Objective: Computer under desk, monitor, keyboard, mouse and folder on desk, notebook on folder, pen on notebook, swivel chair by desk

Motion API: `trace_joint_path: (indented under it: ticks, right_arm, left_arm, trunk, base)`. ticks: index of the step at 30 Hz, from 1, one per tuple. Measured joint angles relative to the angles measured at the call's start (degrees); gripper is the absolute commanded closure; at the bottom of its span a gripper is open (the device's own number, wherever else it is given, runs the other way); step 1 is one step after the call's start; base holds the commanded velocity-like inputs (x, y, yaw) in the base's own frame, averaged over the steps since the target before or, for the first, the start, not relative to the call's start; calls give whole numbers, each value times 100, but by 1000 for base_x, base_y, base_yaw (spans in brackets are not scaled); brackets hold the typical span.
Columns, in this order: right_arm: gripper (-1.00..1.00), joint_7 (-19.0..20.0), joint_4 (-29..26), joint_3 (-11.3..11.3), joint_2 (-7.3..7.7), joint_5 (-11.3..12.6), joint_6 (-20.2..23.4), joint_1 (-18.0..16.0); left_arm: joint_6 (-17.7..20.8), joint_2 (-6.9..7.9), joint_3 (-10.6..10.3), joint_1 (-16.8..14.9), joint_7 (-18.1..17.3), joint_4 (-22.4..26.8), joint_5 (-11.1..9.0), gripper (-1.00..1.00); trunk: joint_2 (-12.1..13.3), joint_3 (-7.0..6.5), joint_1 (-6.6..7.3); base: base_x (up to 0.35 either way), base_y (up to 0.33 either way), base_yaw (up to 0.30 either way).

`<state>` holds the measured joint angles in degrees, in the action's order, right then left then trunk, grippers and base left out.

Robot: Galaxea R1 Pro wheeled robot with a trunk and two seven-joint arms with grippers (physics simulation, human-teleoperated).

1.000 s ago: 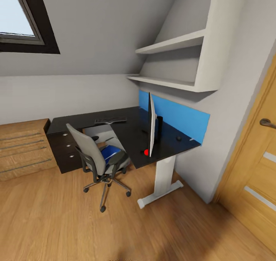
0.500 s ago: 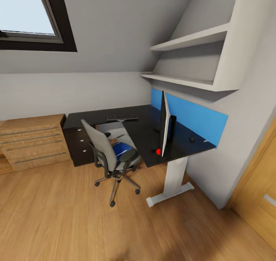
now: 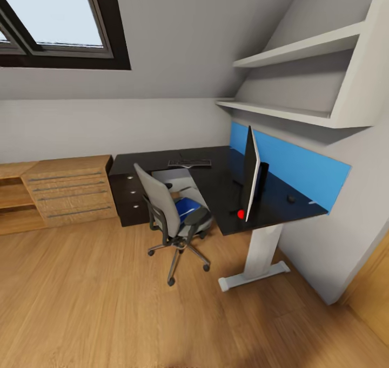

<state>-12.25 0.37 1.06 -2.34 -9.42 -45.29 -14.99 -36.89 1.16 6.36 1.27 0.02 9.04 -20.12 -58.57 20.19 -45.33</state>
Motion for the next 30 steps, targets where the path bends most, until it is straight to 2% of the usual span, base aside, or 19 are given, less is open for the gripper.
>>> trace_joint_path:
  ticks: [5, 6, 11, 19, 24, 29, 30]
  right_arm:
    - [-100, 5, 1, -13, 5, -11, 13, 0]
    - [-100, 7, -2, -19, 3, -16, 17, 0]
    - [-100, 8, -5, -41, -5, -60, 21, -1]
    - [-100, 9, 16, -131, -13, -313, 25, 0]
    - [-100, 10, 22, -134, -12, -336, 31, 0]
    - [-100, 17, 24, -135, -3, -345, 31, 0]
    - [-100, 18, 25, -192, 3, -354, 33, 0]
  left_arm:
    - [6, -42, -181, -1, -8, -1, 110, -100]
    - [-1, -79, -329, 0, 1, -1, 238, -100]
    - [1, -136, -642, 0, 22, -1, 493, -100]
    - [-7, -143, -756, 0, 25, 15, 577, -100]
    - [-19, -142, -757, 0, 28, 23, 579, -100]
    - [-22, -155, -751, -1, 39, 25, 572, -100]
    - [-25, -160, -732, -1, 43, 30, 563, -100]
  trunk:
    - [0, 30, 0]
    - [0, 36, 0]
    - [0, 67, 0]
    - [0, 115, 0]
    - [0, 135, 0]
    - [-199, 229, -109]
    - [-240, 247, -131]
  base:
    - [0, -83, 215]
    - [0, -186, 215]
    - [0, -247, 215]
    - [0, -164, 214]
    - [0, -13, 113]
    - [0, -3, 23]
    - [0, -1, 6]
